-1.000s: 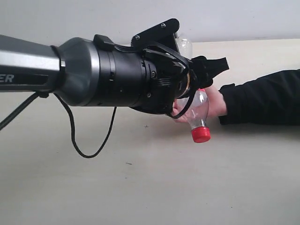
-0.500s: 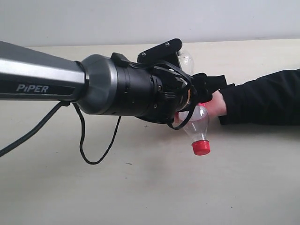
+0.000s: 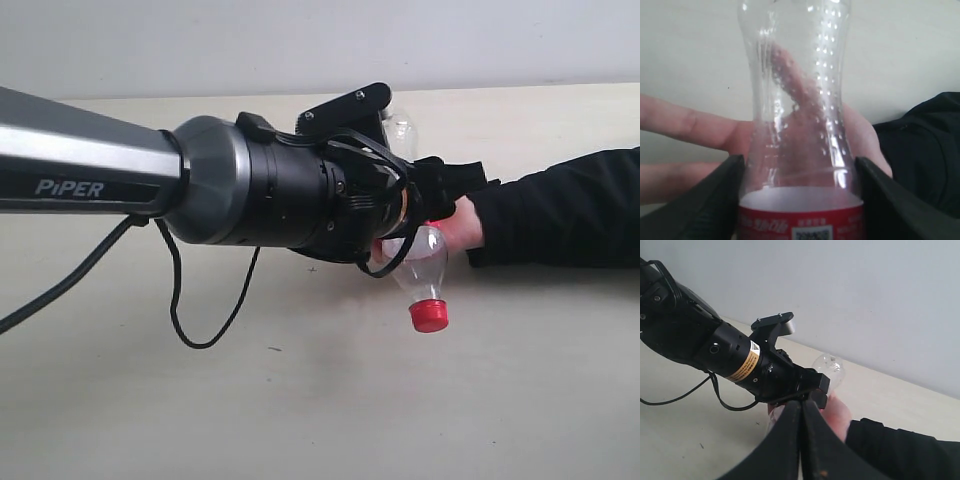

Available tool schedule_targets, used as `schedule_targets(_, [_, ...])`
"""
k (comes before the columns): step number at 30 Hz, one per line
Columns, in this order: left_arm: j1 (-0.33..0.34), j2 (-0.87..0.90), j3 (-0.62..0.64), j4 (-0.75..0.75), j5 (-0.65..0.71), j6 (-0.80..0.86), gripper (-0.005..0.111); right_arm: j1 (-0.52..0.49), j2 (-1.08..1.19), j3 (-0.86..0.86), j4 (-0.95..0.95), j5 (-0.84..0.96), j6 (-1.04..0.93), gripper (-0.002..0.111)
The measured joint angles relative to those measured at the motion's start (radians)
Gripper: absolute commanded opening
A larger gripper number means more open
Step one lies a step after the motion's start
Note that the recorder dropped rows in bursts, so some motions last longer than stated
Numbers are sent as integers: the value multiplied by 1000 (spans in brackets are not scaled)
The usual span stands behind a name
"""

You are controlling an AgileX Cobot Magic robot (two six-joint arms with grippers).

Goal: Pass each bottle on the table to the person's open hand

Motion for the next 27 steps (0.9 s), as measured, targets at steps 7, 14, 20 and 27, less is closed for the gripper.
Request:
schedule_targets(7, [0, 0, 0, 0, -10, 2, 97, 0, 0, 0, 0, 0, 0, 0])
schedule_targets(14, [0, -2, 0, 0, -10, 7, 97, 0, 0, 0, 0, 0, 0, 0])
schedule_targets(20, [0, -62, 0, 2, -3, 54, 97, 0, 0, 0, 0, 0, 0, 0])
schedule_targets(27, [25, -220, 0, 2, -40, 184, 79, 0, 0, 0, 0, 0, 0, 0])
